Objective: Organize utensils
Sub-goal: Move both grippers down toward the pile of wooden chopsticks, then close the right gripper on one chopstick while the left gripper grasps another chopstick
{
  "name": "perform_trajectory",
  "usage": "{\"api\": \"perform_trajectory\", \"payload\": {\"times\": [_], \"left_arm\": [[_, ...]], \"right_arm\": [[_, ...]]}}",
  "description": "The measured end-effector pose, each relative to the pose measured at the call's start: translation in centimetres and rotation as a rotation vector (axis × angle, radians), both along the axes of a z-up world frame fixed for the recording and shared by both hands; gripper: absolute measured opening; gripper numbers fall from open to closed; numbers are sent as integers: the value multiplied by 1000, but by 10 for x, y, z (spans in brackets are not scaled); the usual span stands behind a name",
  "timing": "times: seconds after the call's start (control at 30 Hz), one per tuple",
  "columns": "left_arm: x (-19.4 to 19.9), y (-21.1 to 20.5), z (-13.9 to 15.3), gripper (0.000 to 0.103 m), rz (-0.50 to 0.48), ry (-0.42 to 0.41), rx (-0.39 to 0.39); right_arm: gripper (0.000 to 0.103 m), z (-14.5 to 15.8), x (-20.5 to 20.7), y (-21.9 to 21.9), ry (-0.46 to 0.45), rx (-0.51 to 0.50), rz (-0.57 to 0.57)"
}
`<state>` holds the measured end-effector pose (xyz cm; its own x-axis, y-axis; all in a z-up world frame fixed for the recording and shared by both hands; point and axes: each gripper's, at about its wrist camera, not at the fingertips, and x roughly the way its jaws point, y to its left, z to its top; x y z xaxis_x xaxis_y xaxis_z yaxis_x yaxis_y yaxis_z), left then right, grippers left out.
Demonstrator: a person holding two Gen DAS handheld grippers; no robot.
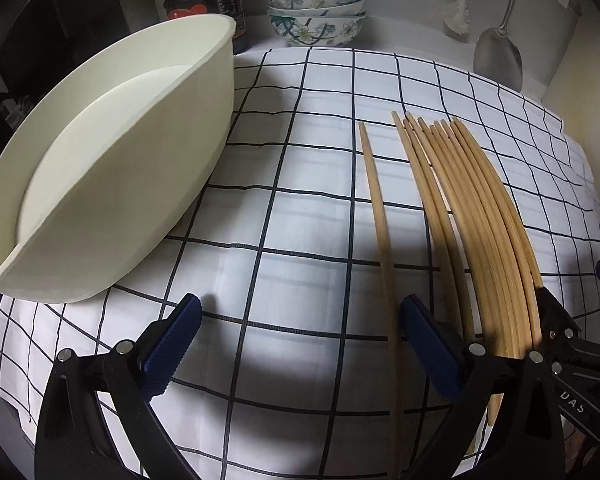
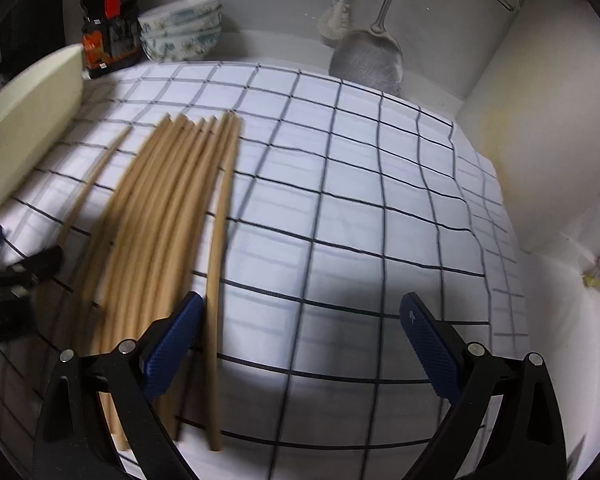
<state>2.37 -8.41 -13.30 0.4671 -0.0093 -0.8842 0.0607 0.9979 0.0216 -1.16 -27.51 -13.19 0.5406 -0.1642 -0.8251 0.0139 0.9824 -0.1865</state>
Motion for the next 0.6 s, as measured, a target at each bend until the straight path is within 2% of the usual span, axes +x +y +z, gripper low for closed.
{"api": "perform_trajectory", "payload": {"times": [0.27, 0.33, 0.43, 0.5, 0.57, 0.6], "left_arm": [[5, -15, -1, 96, -17, -27, 34], [3, -21, 0, 82, -38, -43, 31], [-1, -28, 2, 69, -66, -55, 19], [-4, -30, 3, 57, -85, -58, 5], [-4, -33, 4, 47, -102, -54, -15], [-5, -35, 4, 39, -111, -52, -24]], "right_arm": [[94, -2, 3, -4, -15, 13, 2], [94, -2, 6, -3, -15, 12, 1], [91, -2, 7, -1, -23, 12, -2], [78, -2, 5, 0, -28, 23, 15], [71, -1, 4, 3, -30, 45, 45], [62, -1, 4, 5, -29, 49, 56]]}}
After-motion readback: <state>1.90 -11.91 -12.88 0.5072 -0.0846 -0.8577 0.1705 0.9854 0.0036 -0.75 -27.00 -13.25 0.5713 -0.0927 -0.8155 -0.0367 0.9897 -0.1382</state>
